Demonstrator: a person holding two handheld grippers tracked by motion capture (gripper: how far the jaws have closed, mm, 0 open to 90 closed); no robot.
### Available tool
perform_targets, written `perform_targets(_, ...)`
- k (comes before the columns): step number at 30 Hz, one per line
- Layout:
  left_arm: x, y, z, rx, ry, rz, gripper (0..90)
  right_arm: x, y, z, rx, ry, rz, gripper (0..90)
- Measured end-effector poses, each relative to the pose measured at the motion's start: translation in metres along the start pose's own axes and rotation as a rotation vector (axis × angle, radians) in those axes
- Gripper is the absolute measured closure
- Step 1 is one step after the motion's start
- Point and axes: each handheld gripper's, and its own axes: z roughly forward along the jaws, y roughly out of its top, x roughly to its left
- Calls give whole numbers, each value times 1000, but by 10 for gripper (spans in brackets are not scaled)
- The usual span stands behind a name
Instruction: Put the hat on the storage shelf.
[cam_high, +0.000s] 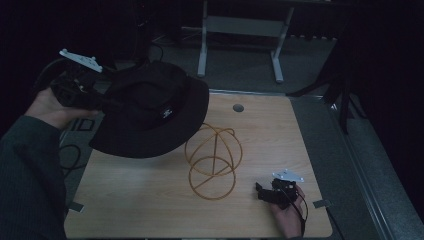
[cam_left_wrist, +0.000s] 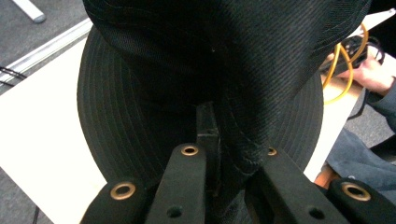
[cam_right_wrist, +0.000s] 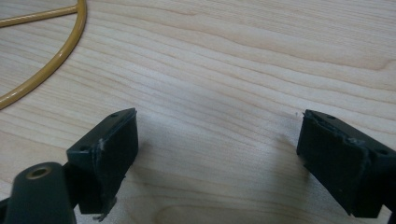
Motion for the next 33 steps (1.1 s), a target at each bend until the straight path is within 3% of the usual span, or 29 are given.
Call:
perform_targets(6, -2, 3, -3, -32, -22, 2, 882, 0, 0, 0, 0, 1, 0, 124)
perform_targets(33, -18, 30, 12, -32, -74, 57, 882, 0, 0, 0, 1, 2, -2, 124)
